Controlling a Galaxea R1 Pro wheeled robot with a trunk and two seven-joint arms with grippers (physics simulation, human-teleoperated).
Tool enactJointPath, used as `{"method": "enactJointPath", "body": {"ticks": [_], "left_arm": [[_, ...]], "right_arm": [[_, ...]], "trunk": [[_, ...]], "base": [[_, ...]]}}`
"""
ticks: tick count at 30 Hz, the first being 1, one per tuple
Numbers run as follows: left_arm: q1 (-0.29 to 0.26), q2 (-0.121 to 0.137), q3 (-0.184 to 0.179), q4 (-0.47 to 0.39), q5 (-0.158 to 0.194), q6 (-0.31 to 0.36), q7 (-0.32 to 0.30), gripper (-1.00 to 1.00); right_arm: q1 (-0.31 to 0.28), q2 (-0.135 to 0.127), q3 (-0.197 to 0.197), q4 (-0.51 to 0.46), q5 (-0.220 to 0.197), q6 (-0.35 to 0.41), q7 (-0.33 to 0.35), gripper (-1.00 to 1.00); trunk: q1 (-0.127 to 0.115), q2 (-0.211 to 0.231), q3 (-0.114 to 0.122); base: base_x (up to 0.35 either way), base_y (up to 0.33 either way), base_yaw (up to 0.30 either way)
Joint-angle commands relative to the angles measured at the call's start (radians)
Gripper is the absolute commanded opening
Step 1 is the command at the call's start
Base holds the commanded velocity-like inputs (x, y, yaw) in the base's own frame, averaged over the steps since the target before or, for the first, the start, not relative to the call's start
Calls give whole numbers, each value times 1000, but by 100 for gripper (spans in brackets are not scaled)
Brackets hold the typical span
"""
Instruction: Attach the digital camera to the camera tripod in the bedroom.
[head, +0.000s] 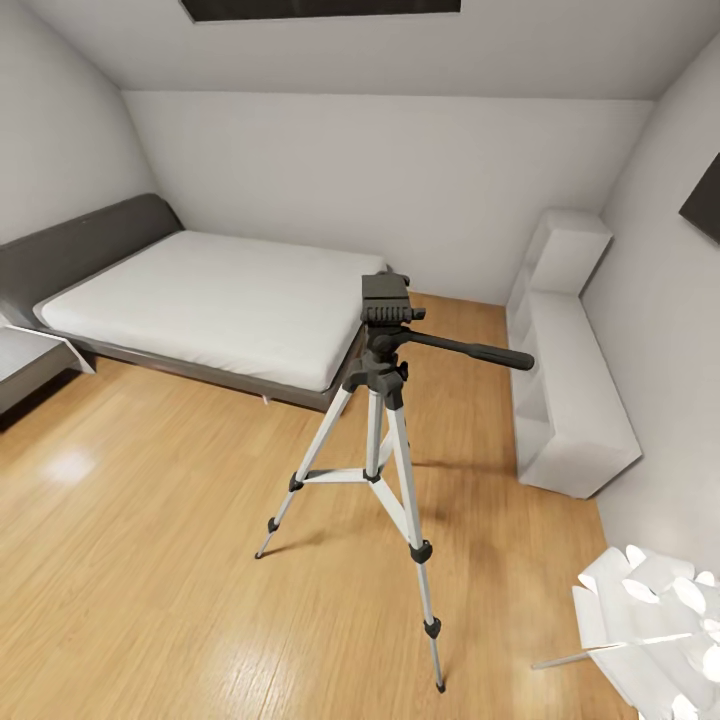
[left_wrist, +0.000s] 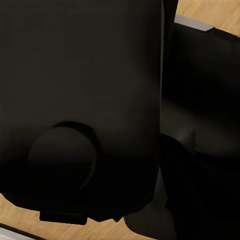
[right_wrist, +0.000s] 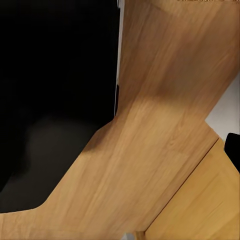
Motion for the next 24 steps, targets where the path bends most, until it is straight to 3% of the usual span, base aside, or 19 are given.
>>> {"method": "enactJointPath", "body": {"ticks": [1, 10, 24], "left_arm": [[-1, 0, -8, 1, 8, -3, -5, -100], [0, 0, -8, 1, 8, -3, -5, -100], [-1, -1, -8, 1, 8, -3, -5, -100]], "right_arm": [[-1, 0, -4, 3, 14, -4, -4, 100], [-1, 4, -7, -14, 125, 22, -7, 100], [-1, 4, -10, -75, 152, 32, -5, 100]], "trunk": [[0, -2, -1], [0, -2, -1], [0, -2, -1]], "base": [[0, 0, 0], [0, 0, 0], [0, 0, 0]]}}
